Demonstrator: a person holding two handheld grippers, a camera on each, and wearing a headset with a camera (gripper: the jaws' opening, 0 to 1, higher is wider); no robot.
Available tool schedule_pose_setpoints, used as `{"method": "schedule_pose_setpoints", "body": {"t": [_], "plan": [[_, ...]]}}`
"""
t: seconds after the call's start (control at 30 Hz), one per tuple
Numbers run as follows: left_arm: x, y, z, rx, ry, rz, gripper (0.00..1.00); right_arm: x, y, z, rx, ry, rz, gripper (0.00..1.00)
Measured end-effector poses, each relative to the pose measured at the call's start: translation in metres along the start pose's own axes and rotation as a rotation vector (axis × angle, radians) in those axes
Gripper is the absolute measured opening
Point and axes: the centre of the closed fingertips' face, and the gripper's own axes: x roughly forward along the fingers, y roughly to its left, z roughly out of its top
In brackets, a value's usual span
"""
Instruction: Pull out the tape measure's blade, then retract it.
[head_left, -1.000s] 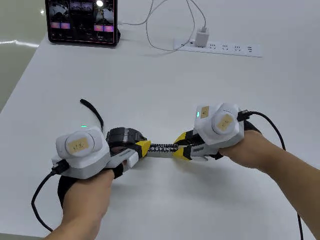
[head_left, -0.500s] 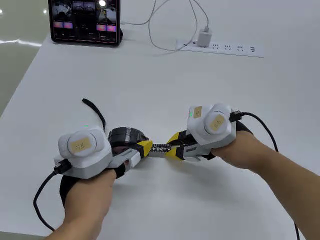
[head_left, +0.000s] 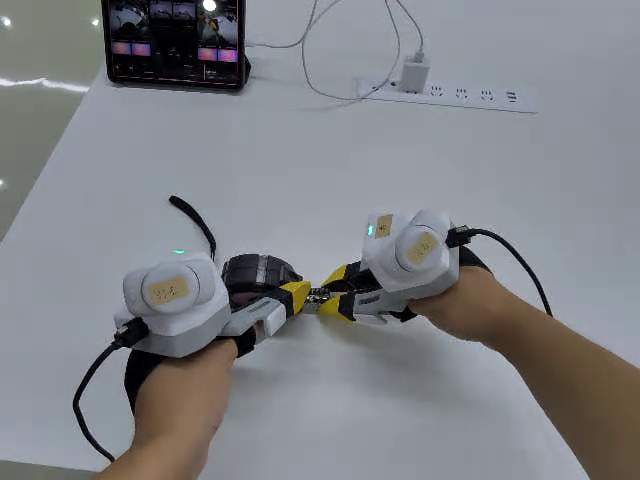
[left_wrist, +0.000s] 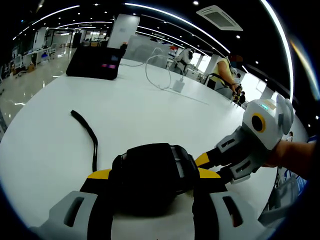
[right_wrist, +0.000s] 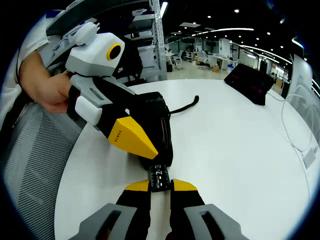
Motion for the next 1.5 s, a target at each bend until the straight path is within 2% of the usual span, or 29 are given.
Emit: {"method": "schedule_pose_setpoints", "body": {"t": [0.53, 1.07, 1.5], "plan": [[0.000, 0.000, 0.000, 0.000, -0.001, 0.002, 0.60, 0.010, 0.001, 0.008, -0.010, -0.018, 0.005, 0.10], [0.001, 0.000, 0.000, 0.004, -0.004, 0.009, 0.61, 0.011, 0.001, 0.008, -0.002, -0.020, -0.004, 0.11], [0.003, 0.000, 0.001, 0.017, 0.014, 0.006, 0.62, 0.011, 0.001, 0.008, 0.006, -0.020, -0.005, 0.12]]}}
